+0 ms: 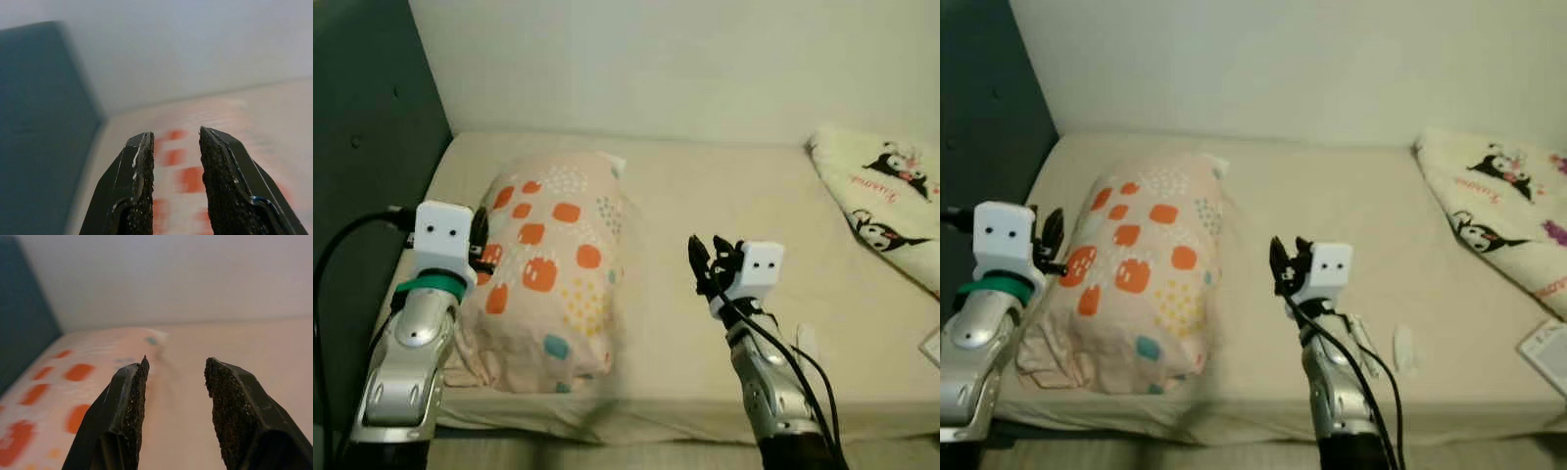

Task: Clean up the room

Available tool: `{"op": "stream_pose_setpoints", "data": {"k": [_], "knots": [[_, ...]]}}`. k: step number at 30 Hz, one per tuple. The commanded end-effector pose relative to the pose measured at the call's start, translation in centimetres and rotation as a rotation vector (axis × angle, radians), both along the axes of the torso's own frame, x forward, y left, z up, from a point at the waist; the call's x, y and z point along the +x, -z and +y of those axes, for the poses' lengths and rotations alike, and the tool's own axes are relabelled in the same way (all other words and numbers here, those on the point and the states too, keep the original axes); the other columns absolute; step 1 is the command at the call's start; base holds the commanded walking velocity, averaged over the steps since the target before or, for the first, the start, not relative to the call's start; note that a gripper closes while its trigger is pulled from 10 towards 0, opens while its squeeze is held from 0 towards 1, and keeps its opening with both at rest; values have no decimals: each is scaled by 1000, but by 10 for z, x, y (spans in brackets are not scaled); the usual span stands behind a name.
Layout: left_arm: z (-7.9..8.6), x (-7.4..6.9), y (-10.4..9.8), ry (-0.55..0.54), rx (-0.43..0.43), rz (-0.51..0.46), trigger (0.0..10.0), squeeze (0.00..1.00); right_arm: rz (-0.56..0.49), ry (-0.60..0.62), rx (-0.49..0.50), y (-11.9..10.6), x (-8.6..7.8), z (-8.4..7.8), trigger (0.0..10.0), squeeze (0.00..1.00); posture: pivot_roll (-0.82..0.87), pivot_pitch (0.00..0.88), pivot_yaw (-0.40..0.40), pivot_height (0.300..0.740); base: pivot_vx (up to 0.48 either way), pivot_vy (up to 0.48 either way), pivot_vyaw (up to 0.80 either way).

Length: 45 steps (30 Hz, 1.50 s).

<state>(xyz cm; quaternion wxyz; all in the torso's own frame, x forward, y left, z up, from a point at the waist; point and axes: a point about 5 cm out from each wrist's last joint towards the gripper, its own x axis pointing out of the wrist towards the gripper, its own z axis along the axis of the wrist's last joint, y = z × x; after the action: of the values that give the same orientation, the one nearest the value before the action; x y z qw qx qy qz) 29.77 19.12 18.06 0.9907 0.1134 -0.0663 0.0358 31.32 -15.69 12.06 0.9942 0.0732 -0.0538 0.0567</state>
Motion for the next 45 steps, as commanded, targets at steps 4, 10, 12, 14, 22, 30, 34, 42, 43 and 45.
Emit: {"op": "stream_pose_setpoints", "data": {"k": [4, 10, 12, 14, 22, 30, 34, 42, 43, 45], "knots": [[2, 1, -1, -10, 17, -6, 10000, 0, 4, -6, 0, 0, 1, 0, 10000, 0, 105, 0, -12, 718, 0, -466, 0], [2, 2, 0, -11, 14, -7, 10000, 0, 5, -18, -7, 0, 2, 1, 10000, 0, 105, 0, -15, 718, 0, -454, 0], [2, 2, 0, -12, 14, -7, 10000, 0, 6, -19, -8, 0, 2, 1, 10000, 0, 105, 0, -15, 718, 0, -424, 0], [2, 2, 0, -12, 13, -8, 10000, 0, 7, -21, -11, 0, 2, 1, 10000, 0, 104, 0, -19, 718, 0, -416, 0], [2, 3, 1, -15, 8, -8, 10000, 0, 10, -28, -18, 0, 1, 1, 10000, 0, 103, 0, -21, 718, 0, -404, 0], [2, 3, 1, -18, 5, -8, 10000, 0, 13, -29, -19, 1, 2, 1, 10000, 0, 102, 0, -20, 718, 0, -381, 0], [2, 3, 2, -19, 2, -6, 10000, 0, 15, -28, -20, 2, 1, 0, 10000, 0, 101, 0, -21, 718, 0, -342, 0], [3, 2, 5, -26, -52, 5, 10000, 0, 20, -26, -23, 3, 0, -1, 10000, 0, 97, 1, -23, 718, 0, 10, 0], [3, 3, 5, -28, -54, 6, 10000, 0, 21, -26, -23, 3, -1, -1, 10000, 0, 96, 2, -23, 718, 0, 480, 0], [3, 3, 6, -29, -56, 7, 10000, 0, 23, -25, -24, 4, -1, -1, 10000, 0, 95, 2, -23, 718, 0, 480, 0]]}}
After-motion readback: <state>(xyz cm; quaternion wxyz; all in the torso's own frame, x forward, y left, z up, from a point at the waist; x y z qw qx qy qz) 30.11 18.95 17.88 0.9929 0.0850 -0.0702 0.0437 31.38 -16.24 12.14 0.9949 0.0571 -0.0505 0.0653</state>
